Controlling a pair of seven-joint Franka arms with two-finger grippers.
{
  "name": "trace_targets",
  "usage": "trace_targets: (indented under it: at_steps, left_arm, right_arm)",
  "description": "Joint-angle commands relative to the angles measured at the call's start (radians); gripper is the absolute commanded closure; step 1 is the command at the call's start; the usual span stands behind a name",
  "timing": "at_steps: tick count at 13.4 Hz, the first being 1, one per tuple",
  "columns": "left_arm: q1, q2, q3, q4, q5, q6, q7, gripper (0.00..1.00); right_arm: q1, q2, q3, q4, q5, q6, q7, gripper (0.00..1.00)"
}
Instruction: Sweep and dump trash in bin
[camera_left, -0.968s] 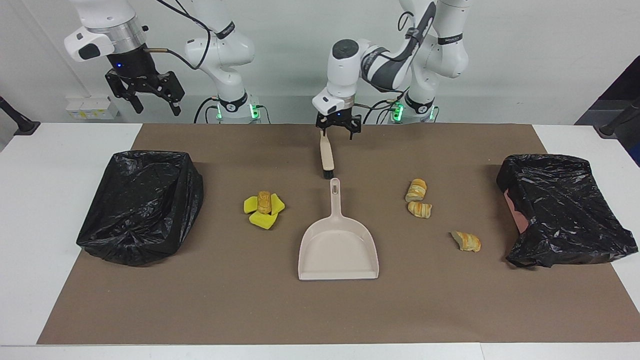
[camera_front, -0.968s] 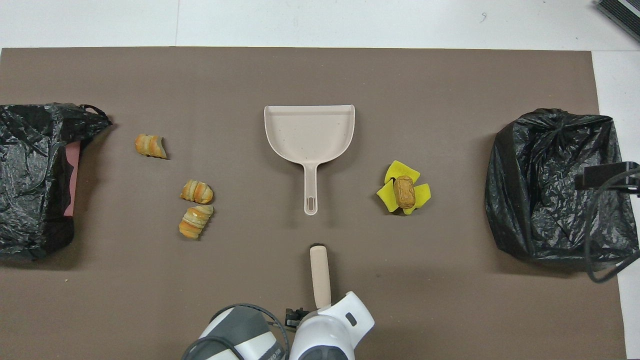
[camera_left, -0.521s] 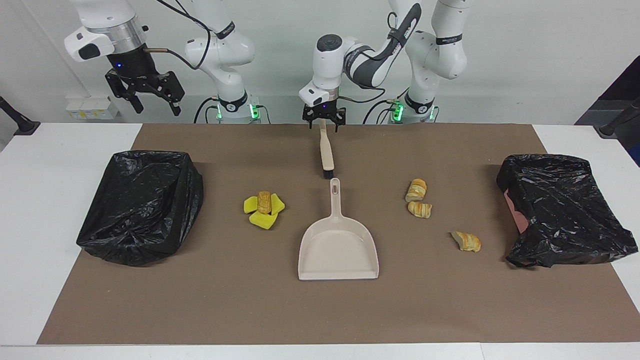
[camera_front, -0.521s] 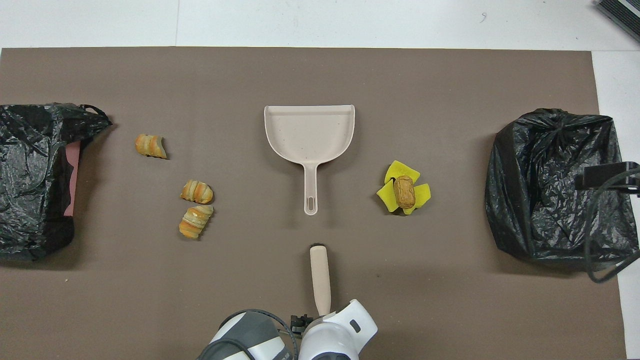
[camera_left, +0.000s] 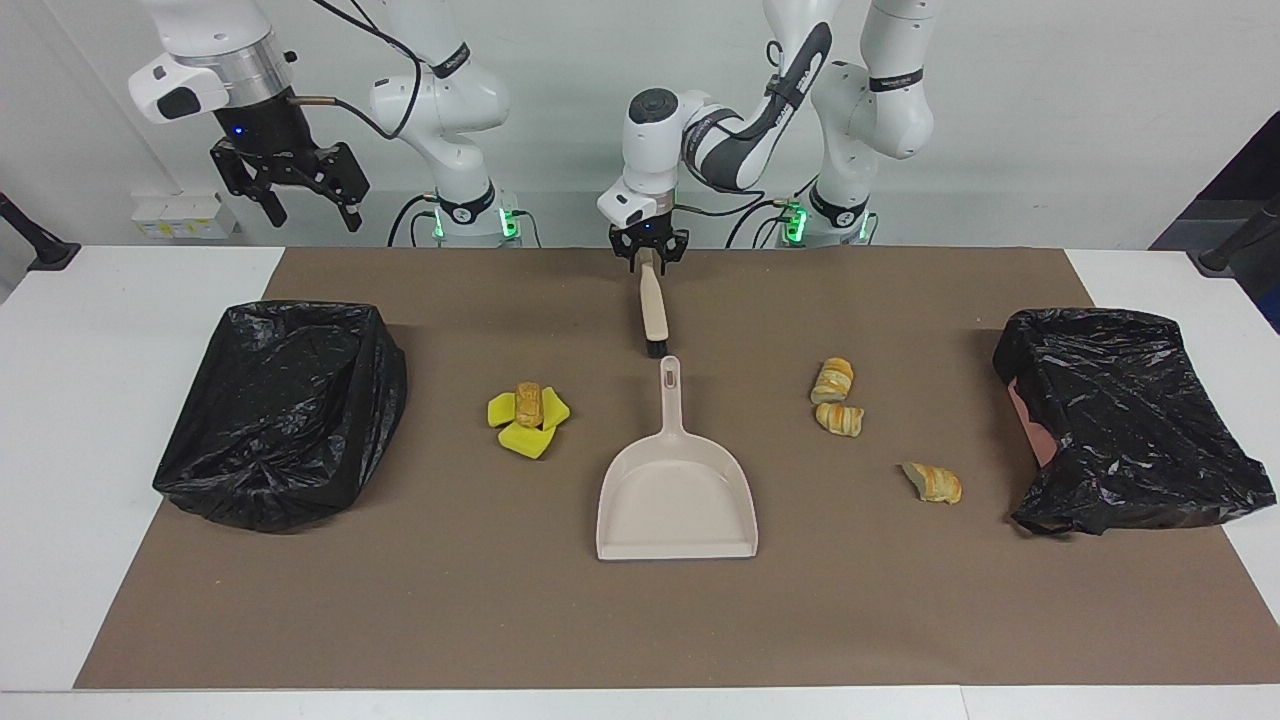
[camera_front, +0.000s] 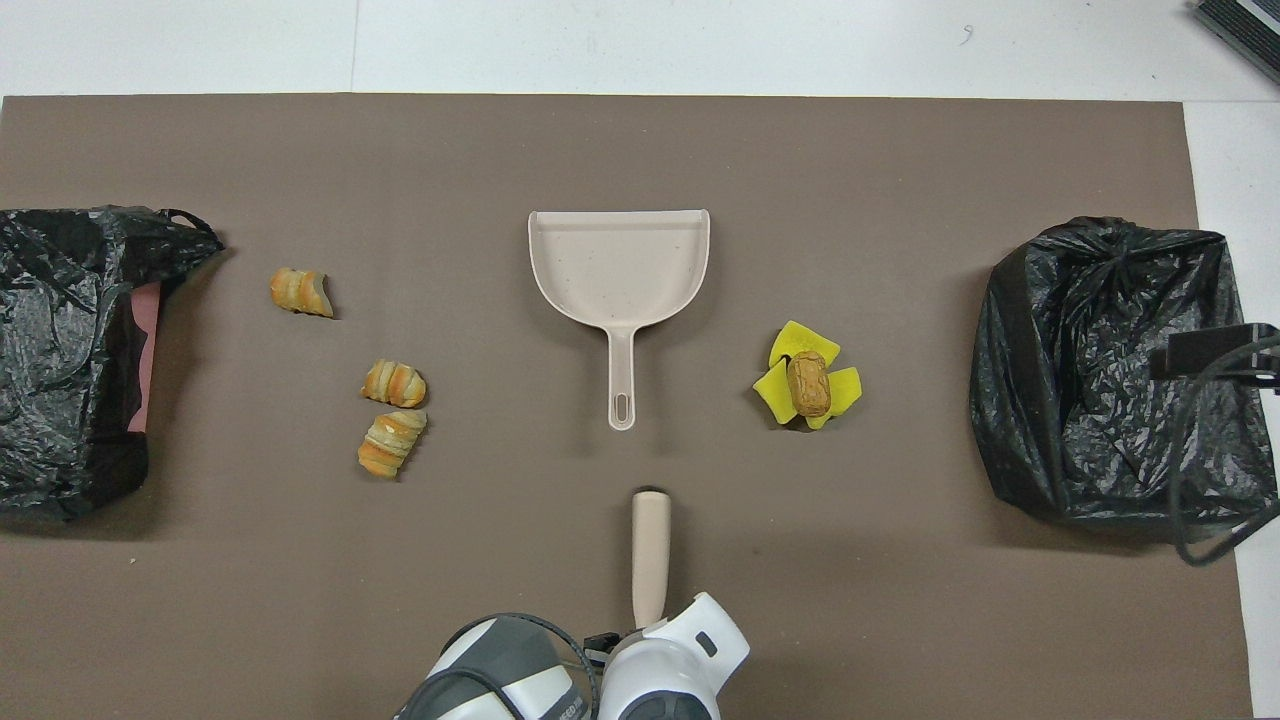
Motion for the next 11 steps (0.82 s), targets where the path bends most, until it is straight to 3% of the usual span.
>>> trace_targets:
  at_steps: [1, 6, 9, 11]
  left_arm:
    - [0.023, -0.077, 0.021, -0.009, -0.008, -0.11, 0.003, 1.0]
    - [0.153, -0.154, 0.03, 0.023, -0.003, -0.285, 0.046, 1.0]
    - [0.34, -0.157, 0.03, 0.089, 0.011, -0.319, 0.149, 1.0]
    - [0.474, -0.108, 0.03, 0.172, 0.012, -0.317, 0.257, 1.0]
  right_arm:
    - [-0.007, -0.006, 0.002, -0.011, 0.024, 0.013, -0.018, 0.0]
    - [-0.007, -0.006, 0.002, -0.011, 0.024, 0.013, -0.018, 0.0]
    - [-0.007, -0.009, 0.001, -0.009, 0.024, -0.015, -0.02, 0.0]
    - [-0.004, -0.017, 0.004, -0.009, 0.025, -0.05, -0.026, 0.0]
